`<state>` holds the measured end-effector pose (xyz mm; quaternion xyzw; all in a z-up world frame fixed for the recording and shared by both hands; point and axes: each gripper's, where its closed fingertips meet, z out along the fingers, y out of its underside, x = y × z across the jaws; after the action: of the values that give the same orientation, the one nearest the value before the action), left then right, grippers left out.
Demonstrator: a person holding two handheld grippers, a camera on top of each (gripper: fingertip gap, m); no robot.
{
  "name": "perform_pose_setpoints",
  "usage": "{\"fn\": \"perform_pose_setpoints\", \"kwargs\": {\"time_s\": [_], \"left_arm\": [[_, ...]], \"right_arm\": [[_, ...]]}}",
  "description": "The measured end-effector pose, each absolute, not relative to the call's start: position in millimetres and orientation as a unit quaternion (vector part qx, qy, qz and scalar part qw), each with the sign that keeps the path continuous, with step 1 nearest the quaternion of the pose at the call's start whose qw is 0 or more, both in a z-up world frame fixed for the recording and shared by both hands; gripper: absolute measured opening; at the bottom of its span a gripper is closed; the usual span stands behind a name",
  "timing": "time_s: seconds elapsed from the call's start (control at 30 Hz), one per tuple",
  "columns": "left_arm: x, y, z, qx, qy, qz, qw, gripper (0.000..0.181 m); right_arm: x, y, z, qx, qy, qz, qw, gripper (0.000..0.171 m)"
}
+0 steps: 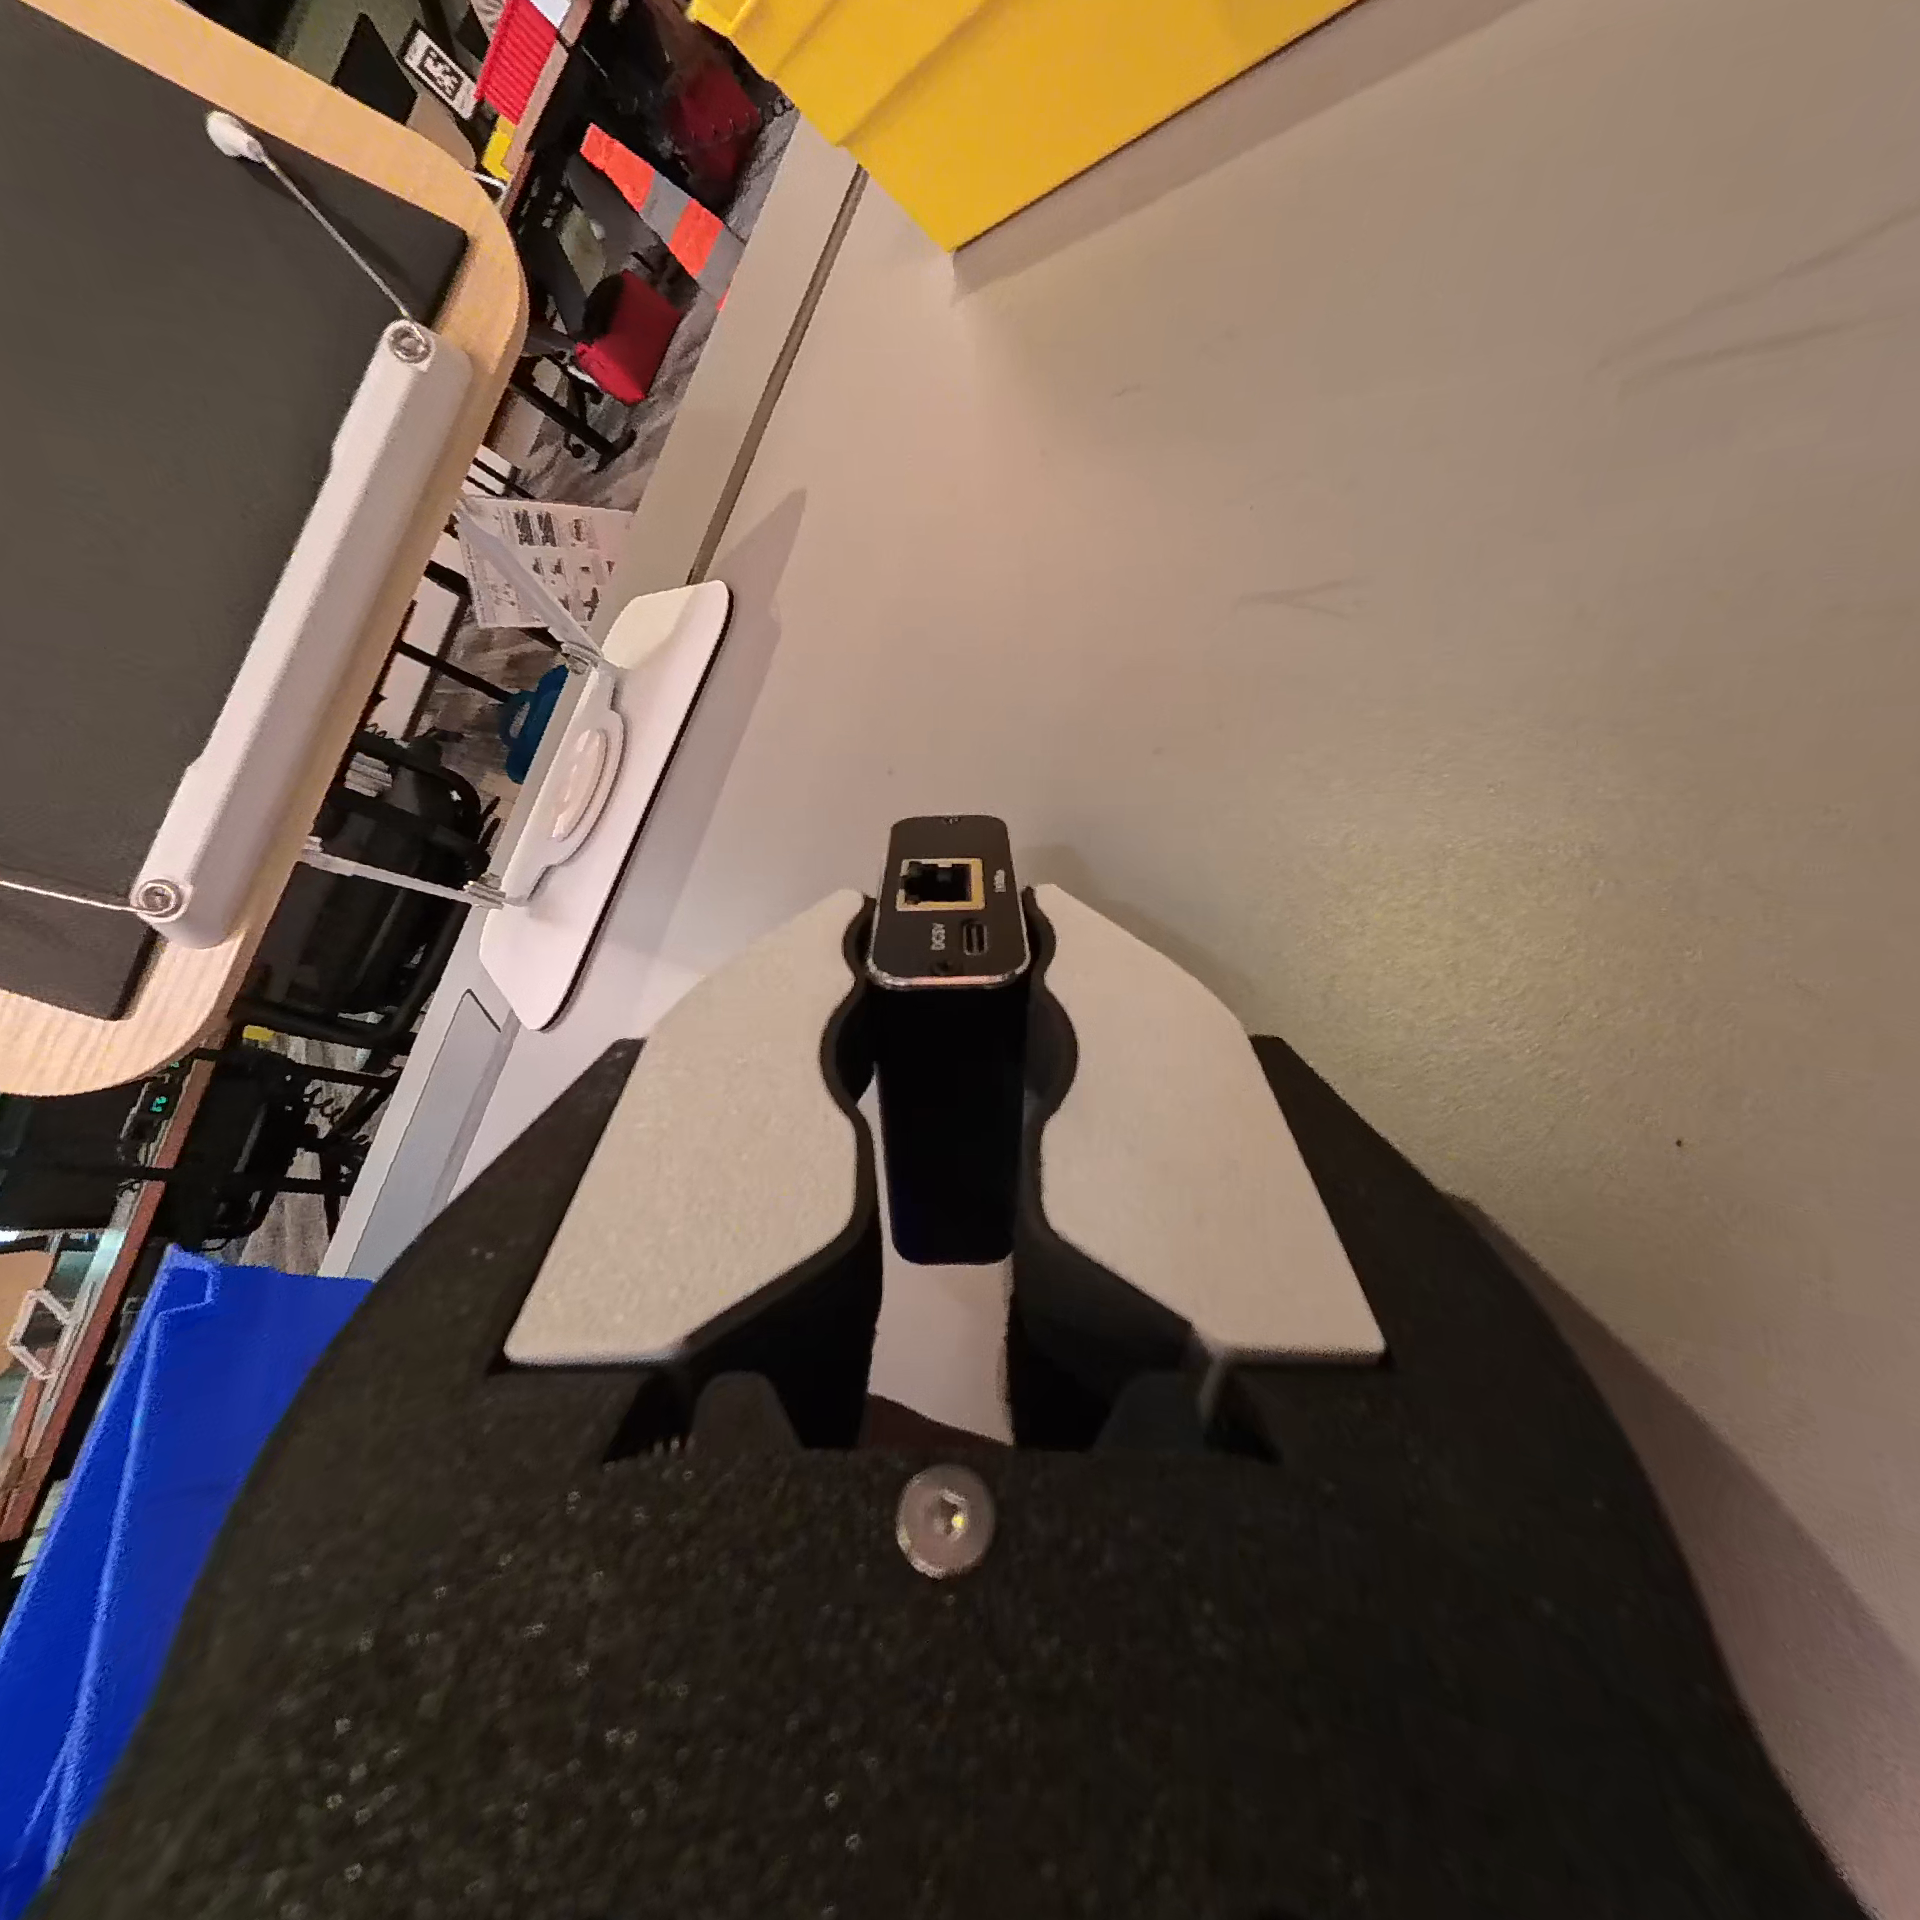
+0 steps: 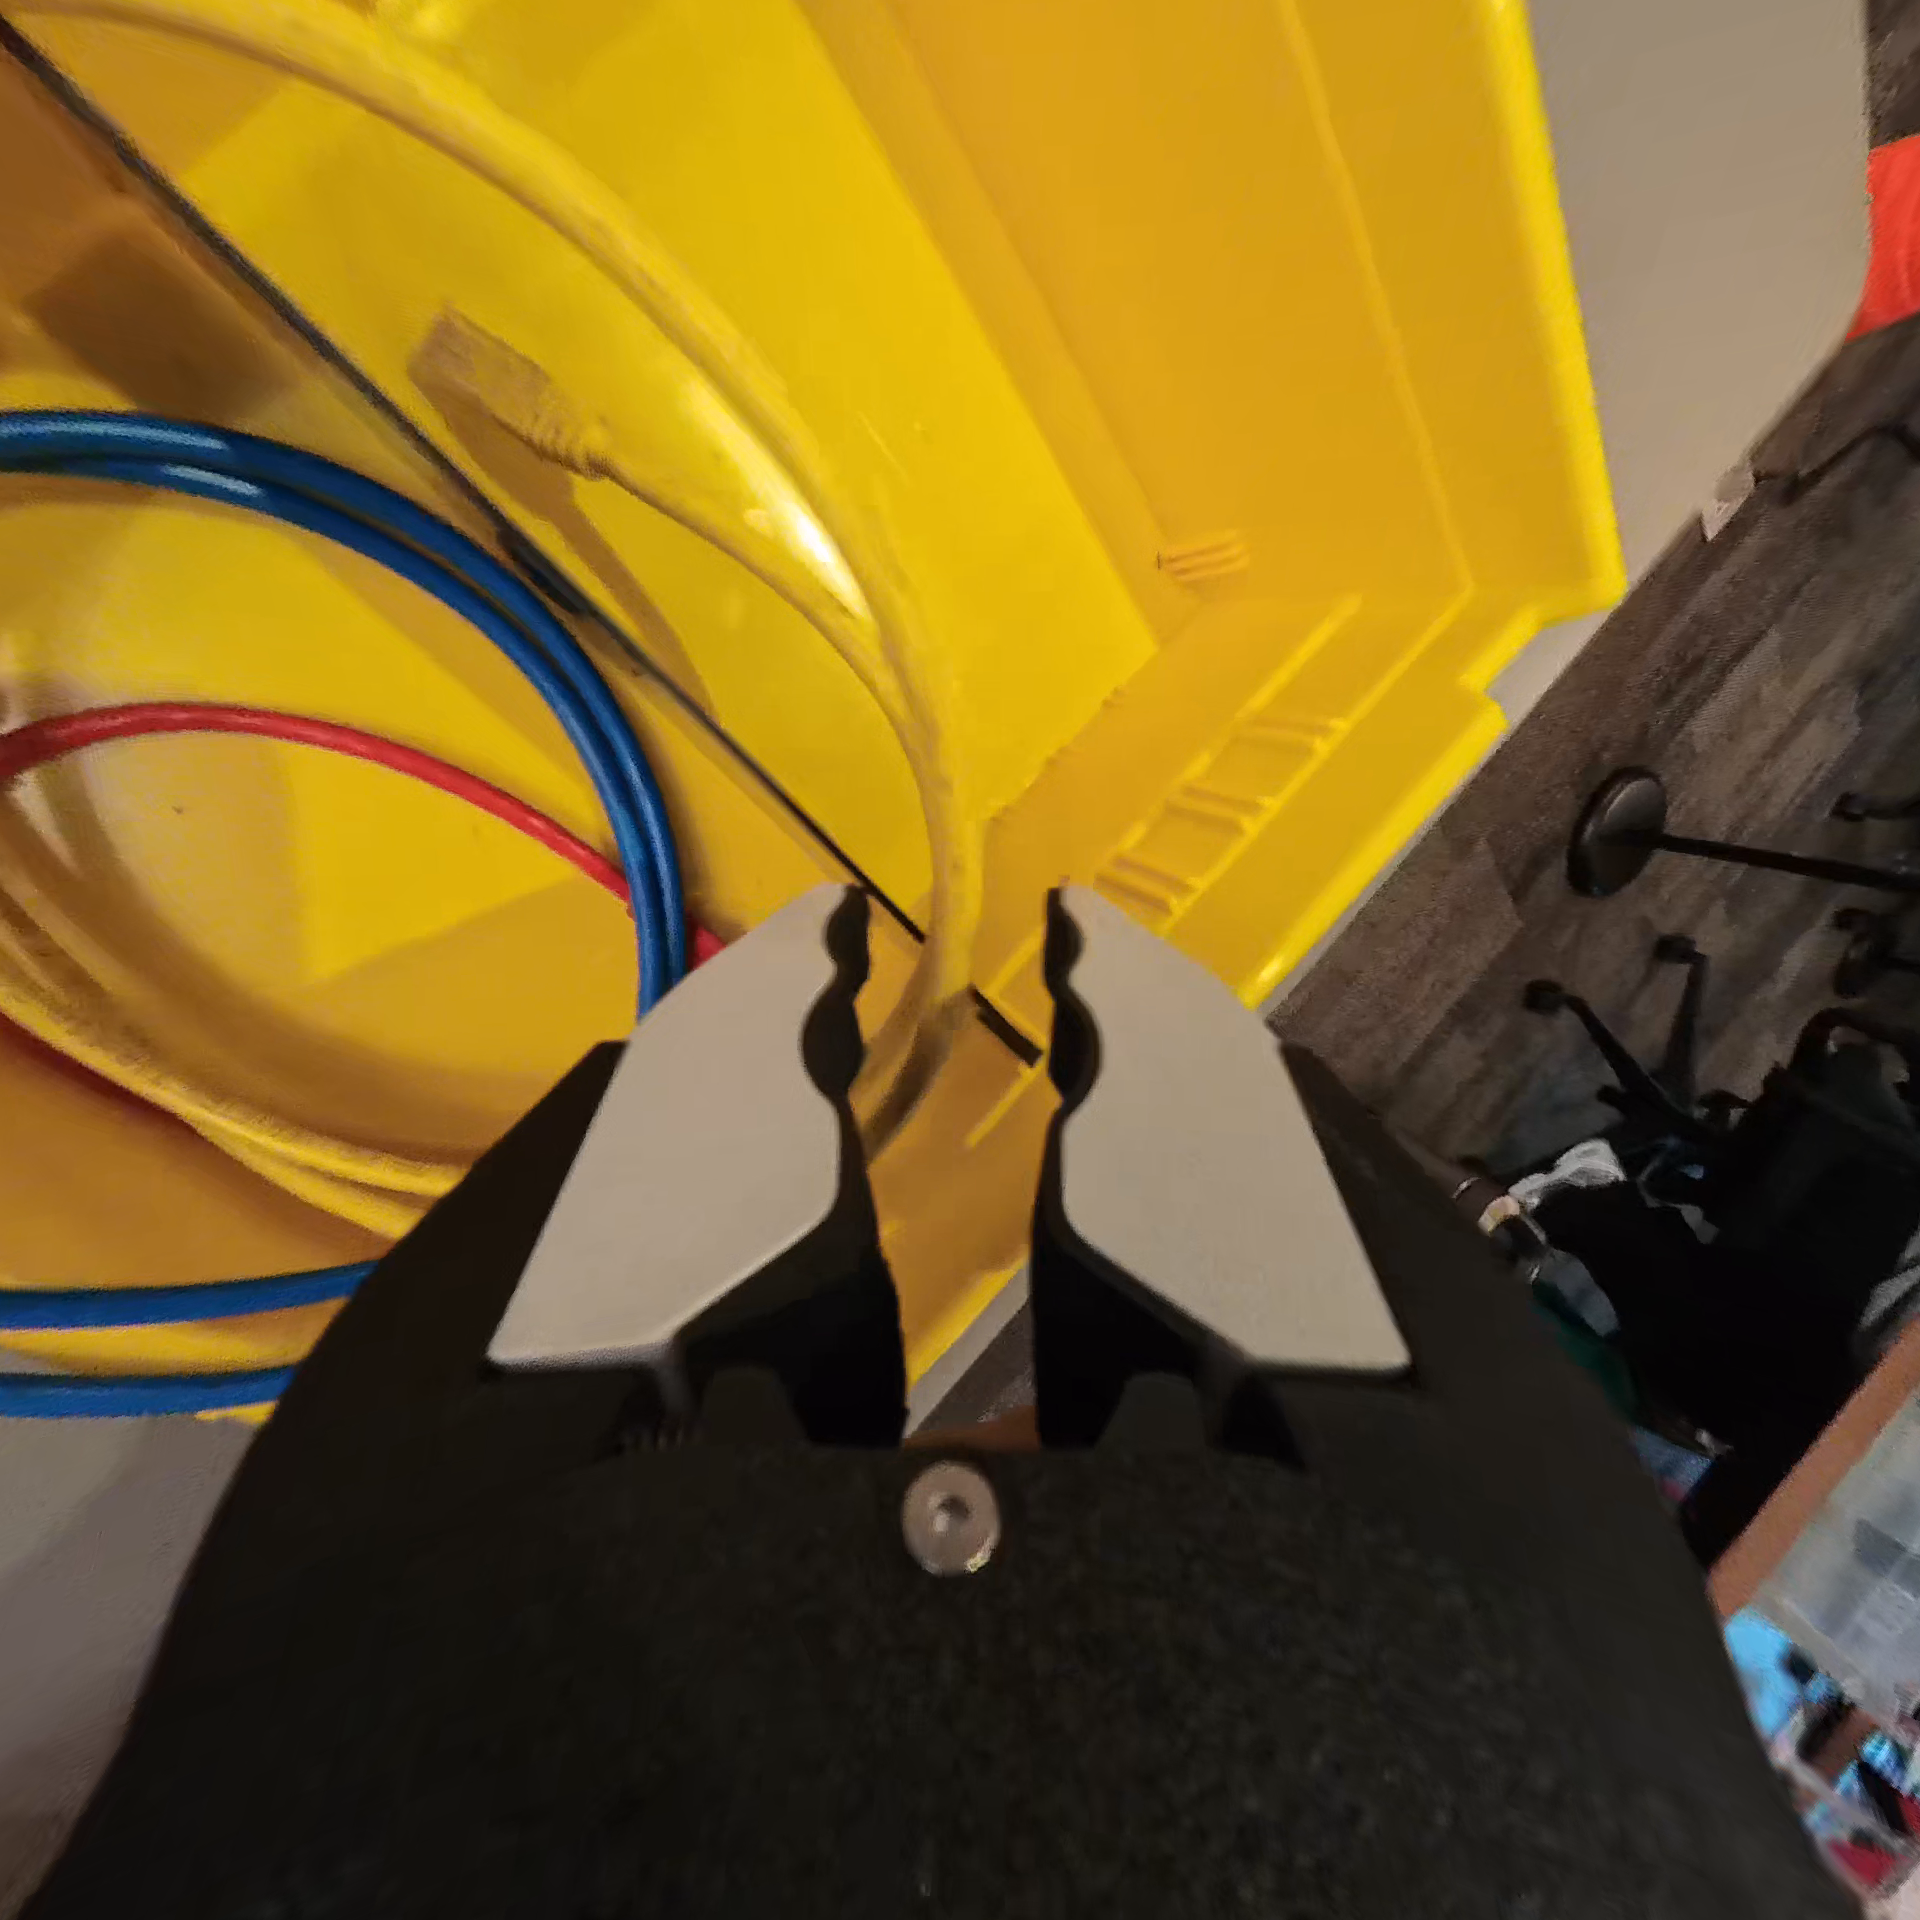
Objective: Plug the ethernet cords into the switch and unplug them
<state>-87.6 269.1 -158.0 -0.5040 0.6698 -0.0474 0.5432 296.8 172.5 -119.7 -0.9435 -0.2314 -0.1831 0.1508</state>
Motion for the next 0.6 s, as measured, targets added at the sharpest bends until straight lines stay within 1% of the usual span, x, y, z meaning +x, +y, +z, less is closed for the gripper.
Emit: {"fn": "perform_pose_setpoints", "kwargs": {"time_s": [0.03,0.07,0.13,0.2,0.33,0.43,0.53,0.6], "left_arm": [[-87.5,268.9,-158.3,-0.503,0.67,-0.047,0.543,0.024],[-87.4,268.9,-158.4,-0.503,0.671,-0.046,0.544,0.024],[-87.6,269.2,-158.5,-0.503,0.671,-0.046,0.543,0.024],[-87.6,269.8,-158.4,-0.505,0.67,-0.048,0.543,0.024],[-87.8,270.7,-158.3,-0.507,0.669,-0.048,0.542,0.024],[-87.6,269.9,-158.1,-0.506,0.669,-0.048,0.542,0.024],[-87.1,267.7,-157.6,-0.504,0.671,-0.049,0.542,0.024],[-86.8,266.3,-157.0,-0.502,0.671,-0.049,0.543,0.024]], "right_arm": [[291.6,171.5,-121.1,-0.942,-0.246,-0.173,0.148,0.016],[291.6,171.6,-119.6,-0.938,-0.255,-0.183,0.146,0.008],[292.3,171.7,-108.5,-0.933,-0.264,-0.197,0.144,0.007],[285.8,174.2,-87.3,-0.933,-0.261,-0.185,0.166,0.006],[278.2,177.9,-24.8,-0.919,-0.258,-0.193,0.226,0.007],[273.3,173.9,21.7,-0.916,-0.239,-0.174,0.272,0.007],[266.2,161.3,40.4,-0.932,-0.214,-0.093,0.277,0.006],[259.0,150.8,33.3,-0.948,-0.195,-0.006,0.253,0.006]]}}
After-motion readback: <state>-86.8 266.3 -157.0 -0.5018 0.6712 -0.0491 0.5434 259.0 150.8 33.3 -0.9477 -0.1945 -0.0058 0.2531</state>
